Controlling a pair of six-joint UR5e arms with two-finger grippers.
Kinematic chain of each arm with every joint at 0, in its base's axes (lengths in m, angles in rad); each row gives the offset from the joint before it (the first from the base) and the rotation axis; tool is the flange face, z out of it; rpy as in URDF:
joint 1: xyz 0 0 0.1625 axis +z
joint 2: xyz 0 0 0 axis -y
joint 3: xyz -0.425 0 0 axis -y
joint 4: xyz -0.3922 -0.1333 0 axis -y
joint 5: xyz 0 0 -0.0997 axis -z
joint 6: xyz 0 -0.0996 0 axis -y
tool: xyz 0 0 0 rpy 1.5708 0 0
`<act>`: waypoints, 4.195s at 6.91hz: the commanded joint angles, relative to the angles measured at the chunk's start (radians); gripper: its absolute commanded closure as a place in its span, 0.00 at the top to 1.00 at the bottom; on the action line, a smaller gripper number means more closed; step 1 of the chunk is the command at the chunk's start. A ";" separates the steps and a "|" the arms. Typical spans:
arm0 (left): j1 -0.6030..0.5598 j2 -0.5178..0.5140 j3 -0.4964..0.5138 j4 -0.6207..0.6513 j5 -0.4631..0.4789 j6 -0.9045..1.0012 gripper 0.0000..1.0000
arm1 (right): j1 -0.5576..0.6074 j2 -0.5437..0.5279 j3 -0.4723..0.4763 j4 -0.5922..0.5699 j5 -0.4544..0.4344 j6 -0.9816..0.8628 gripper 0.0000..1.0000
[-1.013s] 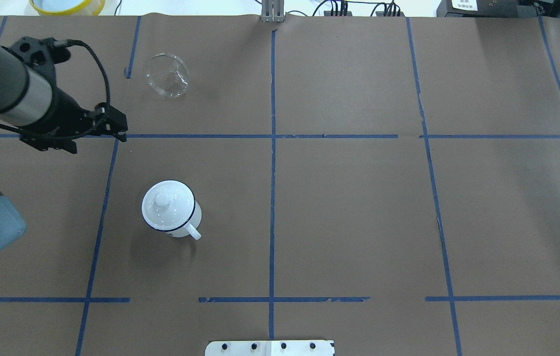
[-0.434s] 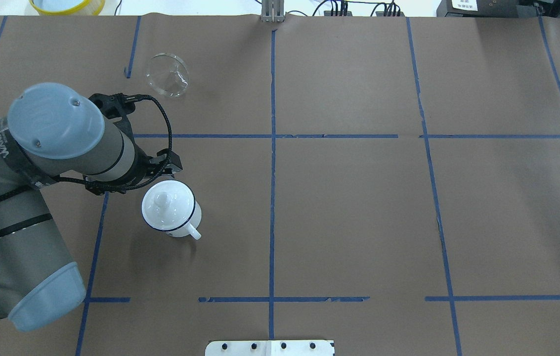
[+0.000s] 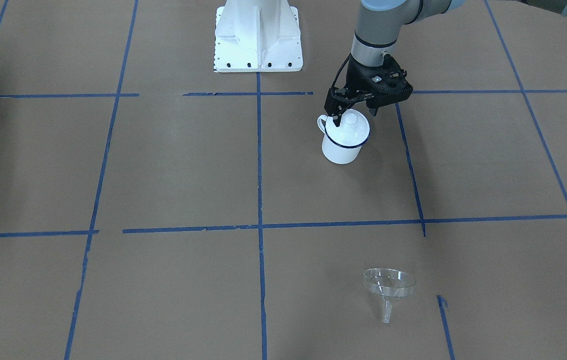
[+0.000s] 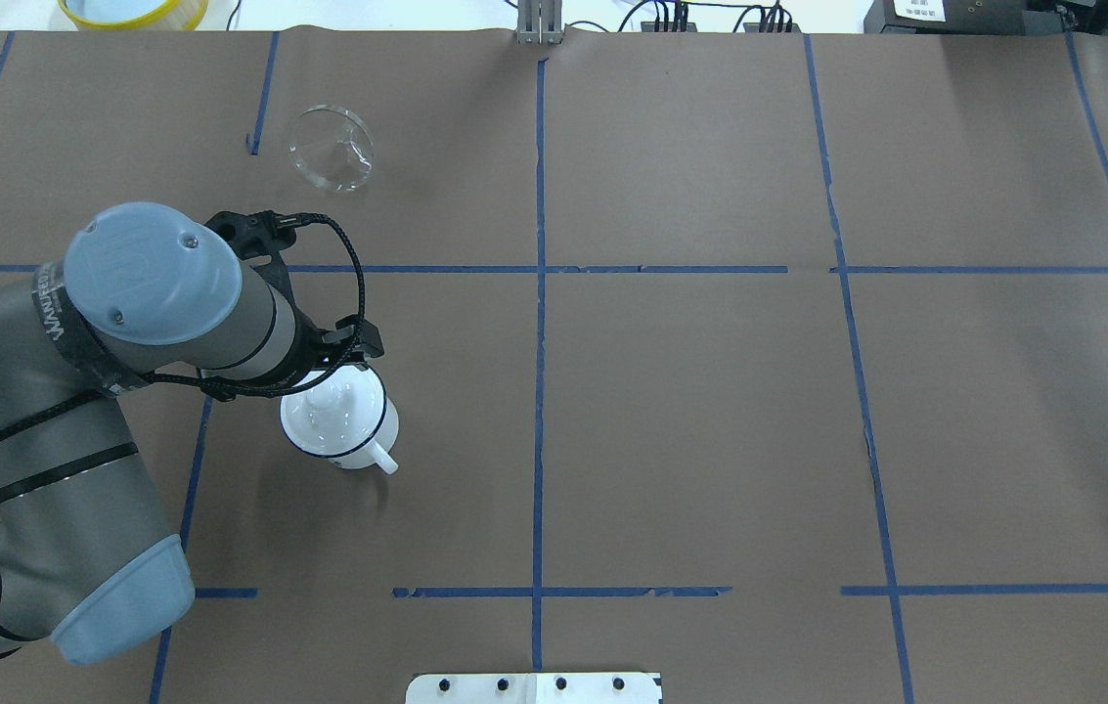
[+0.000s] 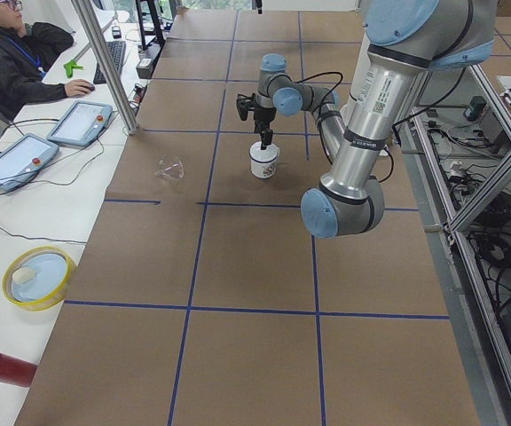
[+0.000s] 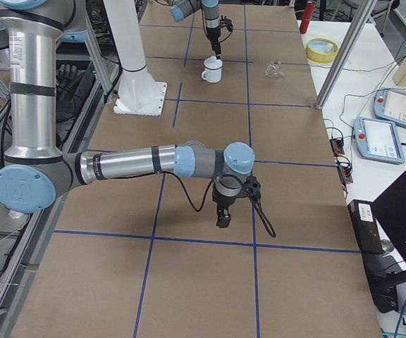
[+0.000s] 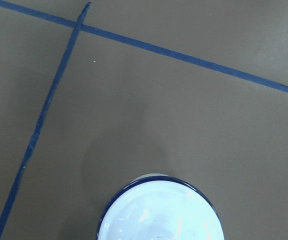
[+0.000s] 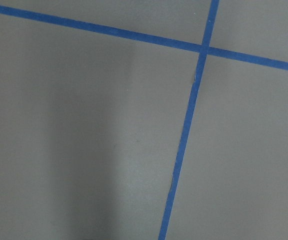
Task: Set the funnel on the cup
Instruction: 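Move the left gripper down over the white funnel on the mug, then grasp the white funnel with the left gripper and lift it off the mug, then set the white funnel on the table beside the mug and open the left gripper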
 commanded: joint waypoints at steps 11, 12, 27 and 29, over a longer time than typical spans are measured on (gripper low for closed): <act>0.009 0.008 0.021 -0.026 -0.012 0.013 0.90 | 0.000 0.000 0.001 0.000 0.000 0.000 1.00; 0.015 0.008 0.021 -0.026 -0.012 0.013 0.89 | 0.000 0.002 0.001 0.000 0.000 0.000 1.00; -0.071 0.443 -0.308 -0.132 -0.083 0.255 0.00 | 0.000 0.000 0.000 0.000 0.000 0.000 1.00; 0.010 0.450 -0.129 -0.355 -0.049 0.127 0.00 | 0.000 0.000 0.000 0.000 0.000 0.000 1.00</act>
